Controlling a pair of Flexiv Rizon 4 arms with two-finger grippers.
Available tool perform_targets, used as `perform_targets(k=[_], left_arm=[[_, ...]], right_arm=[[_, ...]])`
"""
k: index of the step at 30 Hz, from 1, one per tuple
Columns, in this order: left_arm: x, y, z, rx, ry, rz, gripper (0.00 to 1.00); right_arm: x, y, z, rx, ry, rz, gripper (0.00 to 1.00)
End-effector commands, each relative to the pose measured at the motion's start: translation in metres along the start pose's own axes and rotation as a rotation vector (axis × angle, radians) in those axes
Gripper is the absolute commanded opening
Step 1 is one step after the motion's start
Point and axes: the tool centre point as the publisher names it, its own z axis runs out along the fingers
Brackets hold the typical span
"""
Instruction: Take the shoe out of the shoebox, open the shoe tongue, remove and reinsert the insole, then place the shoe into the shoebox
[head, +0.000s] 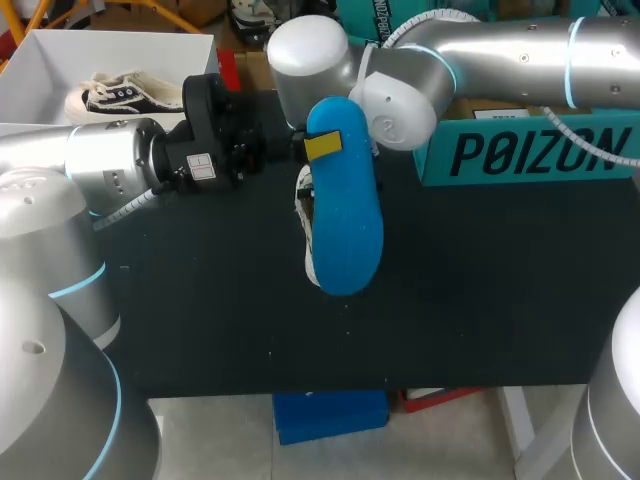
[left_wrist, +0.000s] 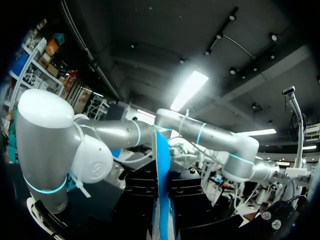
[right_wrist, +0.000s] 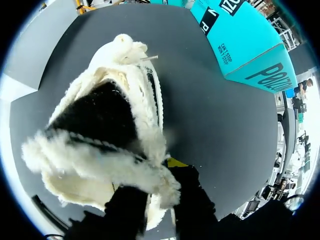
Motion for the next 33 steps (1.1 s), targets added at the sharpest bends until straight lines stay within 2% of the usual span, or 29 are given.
perform_targets(k=[1,12,24,28,33], left_arm=[[0.0,0.002,0.002,0.002,-0.005,0.002,0.0],[0.0,0.002,0.002,0.002,-0.005,0.002,0.0],[0.0,0.002,0.002,0.002,-0.005,0.002,0.0],[0.0,0.002,0.002,0.002,-0.005,0.002,0.0],[0.0,0.002,0.002,0.002,-0.005,0.002,0.0]], right_arm=[[-0.003,-0.001,0.002,-0.005,0.002,-0.005,1.0],[-0.015,-0.004,0.0,-0.008,0.002,-0.005,1.0],[-0.034,0.0,-0.027,-0.016,0.05,-0.053,1.0],[-0.043,0.0,-0.036,0.007,0.101,-0.071,1.0],[-0.059,0.0,-0.052,0.055,0.293,-0.042,1.0]])
